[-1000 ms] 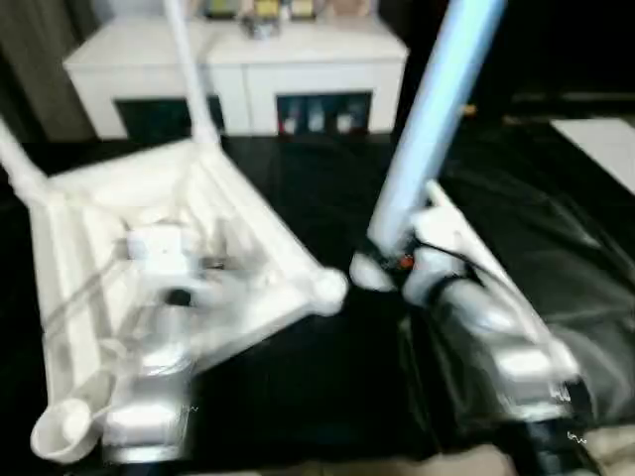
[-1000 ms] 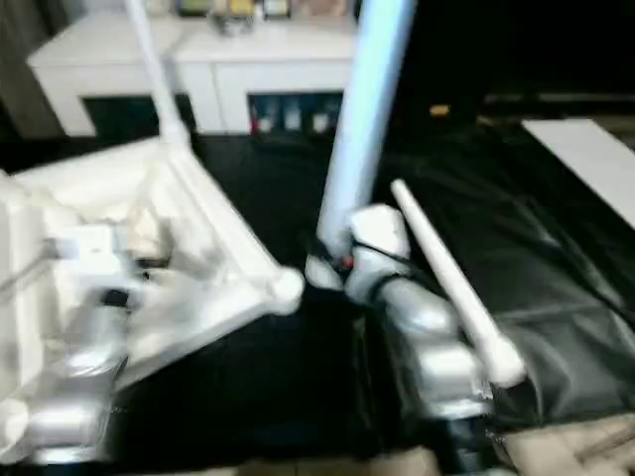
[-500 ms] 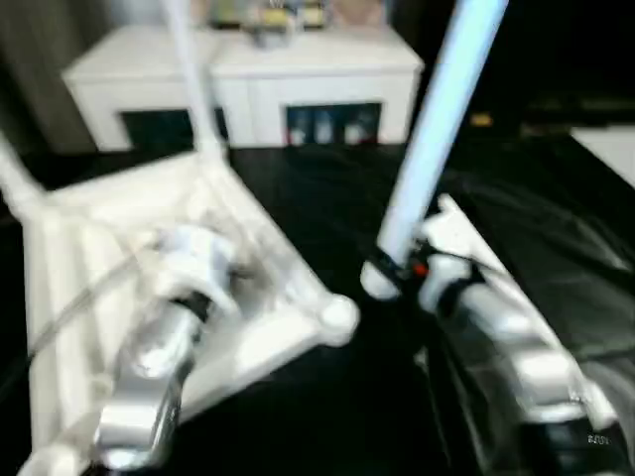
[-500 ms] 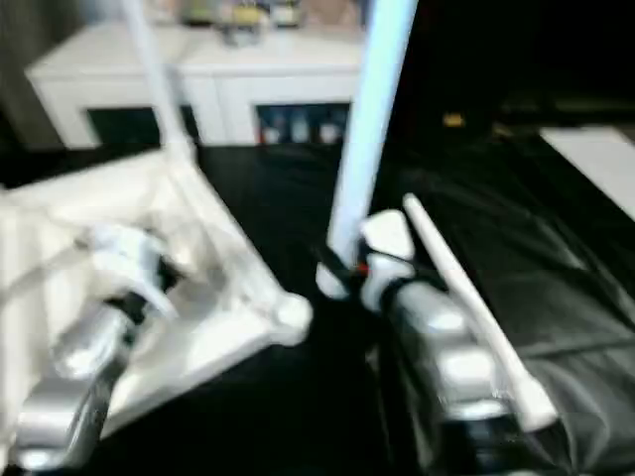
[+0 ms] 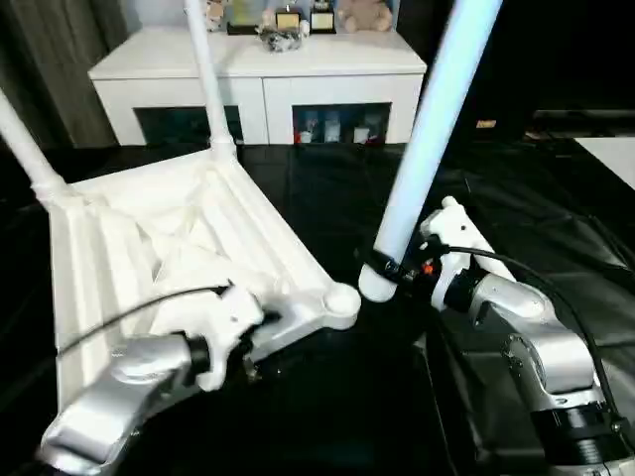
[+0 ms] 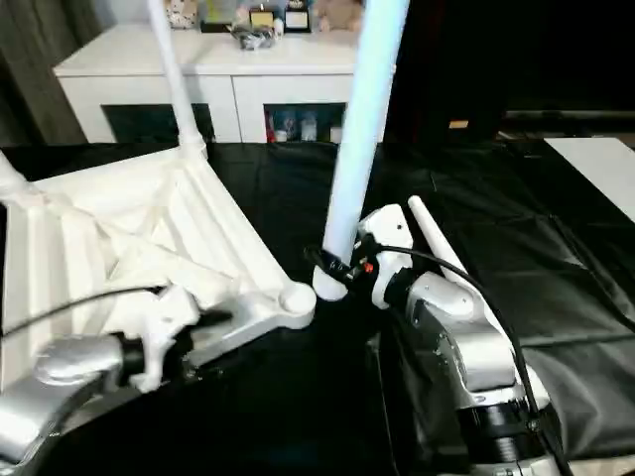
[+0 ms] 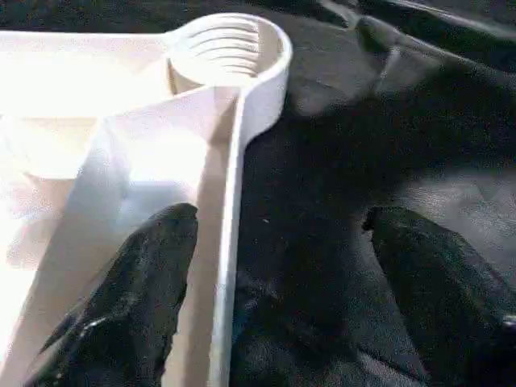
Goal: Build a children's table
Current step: Pick table leg, then insert table leg to table base
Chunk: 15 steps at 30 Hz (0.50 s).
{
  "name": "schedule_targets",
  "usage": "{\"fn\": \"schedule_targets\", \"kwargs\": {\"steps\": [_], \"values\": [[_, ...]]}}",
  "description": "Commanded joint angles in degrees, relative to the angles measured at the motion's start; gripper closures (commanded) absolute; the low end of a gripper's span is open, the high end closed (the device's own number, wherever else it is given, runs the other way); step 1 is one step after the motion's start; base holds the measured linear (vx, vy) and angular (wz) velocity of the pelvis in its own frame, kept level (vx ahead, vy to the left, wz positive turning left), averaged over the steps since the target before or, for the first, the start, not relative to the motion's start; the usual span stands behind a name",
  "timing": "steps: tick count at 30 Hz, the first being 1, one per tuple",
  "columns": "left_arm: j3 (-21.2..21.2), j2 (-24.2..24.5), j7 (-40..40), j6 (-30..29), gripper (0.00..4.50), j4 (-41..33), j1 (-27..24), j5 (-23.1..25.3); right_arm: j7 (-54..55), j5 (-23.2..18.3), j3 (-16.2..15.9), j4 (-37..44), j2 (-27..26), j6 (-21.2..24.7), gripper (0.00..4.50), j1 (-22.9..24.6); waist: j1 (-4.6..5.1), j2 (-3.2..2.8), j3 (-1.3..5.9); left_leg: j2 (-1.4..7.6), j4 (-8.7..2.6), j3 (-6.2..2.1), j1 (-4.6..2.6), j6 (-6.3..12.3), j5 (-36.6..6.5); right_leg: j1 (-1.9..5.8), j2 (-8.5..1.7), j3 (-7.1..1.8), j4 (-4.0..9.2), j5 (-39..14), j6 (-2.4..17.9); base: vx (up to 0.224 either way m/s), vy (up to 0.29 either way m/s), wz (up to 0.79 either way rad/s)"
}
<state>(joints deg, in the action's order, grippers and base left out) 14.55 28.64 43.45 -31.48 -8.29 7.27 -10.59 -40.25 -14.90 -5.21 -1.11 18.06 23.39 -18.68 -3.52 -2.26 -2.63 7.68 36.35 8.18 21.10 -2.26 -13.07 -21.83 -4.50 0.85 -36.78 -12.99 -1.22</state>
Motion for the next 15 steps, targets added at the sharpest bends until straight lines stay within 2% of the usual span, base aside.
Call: {"fn": "schedule_targets", "kwargs": {"steps": [1, 3, 5, 6, 8, 9, 11, 14, 15], "values": [[-0.46, -0.87, -3.6, -3.24, 0.92, 0.89, 1.74, 1.97, -0.7, 0.69, -0.85, 0.02, 0.8, 0.08, 2.64, -0.88, -0.13, 0.11, 2.17, 3.92, -6.34, -1.79, -1.11, -3.16, -22.07, 0.63, -3.72, -2.09, 6.04, -23.23, 9.5, 0.0, 0.0, 0.0], [-0.4, -1.68, -5.4, -4.12, 1.05, 1.35, 2.62, 2.54, -0.88, 0.67, -1.16, -0.03, 0.93, -0.06, 2.64, -0.85, -0.04, 0.24, 2.25, 3.85, -6.36, -1.84, -0.73, -2.82, -21.03, 0.98, -3.72, -2.02, 5.99, -22.94, 9.38, 0.0, 0.0, 0.0], [-1.08, -3.2, -6.8, -5.57, 1.36, 1.44, 3.32, 1.96, -1.27, 0.78, -1.51, -0.02, 0.99, -0.14, 2.64, -0.73, -0.04, 0.3, 2.33, 3.93, -6.31, -1.77, -0.62, -2.43, -20.09, 0.96, -3.7, -2.02, 5.89, -21.82, 9.83, 0.0, 0.0, 0.0], [-0.91, -3.27, -6.94, -6.48, 1.36, 1.18, 3.45, 2.06, -1.49, 1.01, -1.82, -0.05, 1.13, -0.14, 2.64, -0.62, -0.09, 0.35, 2.33, 3.93, -6.31, -1.76, -0.57, -2.22, -19.63, 0.97, -3.71, -2.04, 5.9, -21.27, 10.03, 0.0, 0.0, 0.0], [-0.32, -2.74, -6.49, -8.24, 1.51, 0.31, 3.29, 2.02, -1.99, 1.4, -2.4, -0.03, 1.49, -0.44, 2.64, -0.46, -0.08, 0.15, 2.47, 3.92, -6.26, -1.76, -0.39, -1.75, -18.32, 1.13, -3.67, -2.01, 5.6, -19.17, 10.59, 0.0, 0.0, 0.0], [0.09, -2.05, -6.12, -9.77, 1.62, -0.49, 3.05, 2.01, -2.15, 1.38, -2.56, -0.02, 1.65, -0.44, 2.64, -0.4, -0.03, 0.32, 2.52, 3.89, -6.22, -1.67, -0.26, -1.37, -17.52, 1.2, -3.6, -2.0, 5.56, -18.22, 10.73, 0.0, 0.0, 0.0], [0.68, -0.64, -5.28, -12.36, 1.73, -2.03, 2.45, 1.82, -2.27, 1.27, -2.66, 0.04, 1.81, -0.42, 2.64, -0.3, -0.18, 0.21, 2.61, 3.9, -6.03, -1.55, -0.4, -0.84, -16.13, 1.04, -3.56, -2.06, 5.46, -16.6, 11.41, 0.0, 0.0, 0.0], [0.47, -0.29, -5.15, -13.52, 2.06, -2.89, 2.11, 1.32, -2.33, 1.24, -2.65, -0.03, 1.85, -0.47, 2.64, -0.3, -0.28, 0.1, 2.81, 4.04, -5.88, -1.41, -0.23, -0.06, -13.13, 1.23, -3.46, -1.94, 5.06, -11.99, 12.86, 0.056, -0.011, 0.01], [0.24, -0.29, -5.16, -13.94, 2.06, -3.29, 2.03, 1.01, -2.4, 1.28, -2.62, -0.1, 1.83, -0.48, 2.64, -0.34, -0.3, 0.13, 2.97, 4.03, -5.75, -1.36, -0.1, 0.4, -11.12, 1.44, -3.36, -1.89, 4.77, -8.68, 13.55, 0.066, -0.004, 0.0]]}}
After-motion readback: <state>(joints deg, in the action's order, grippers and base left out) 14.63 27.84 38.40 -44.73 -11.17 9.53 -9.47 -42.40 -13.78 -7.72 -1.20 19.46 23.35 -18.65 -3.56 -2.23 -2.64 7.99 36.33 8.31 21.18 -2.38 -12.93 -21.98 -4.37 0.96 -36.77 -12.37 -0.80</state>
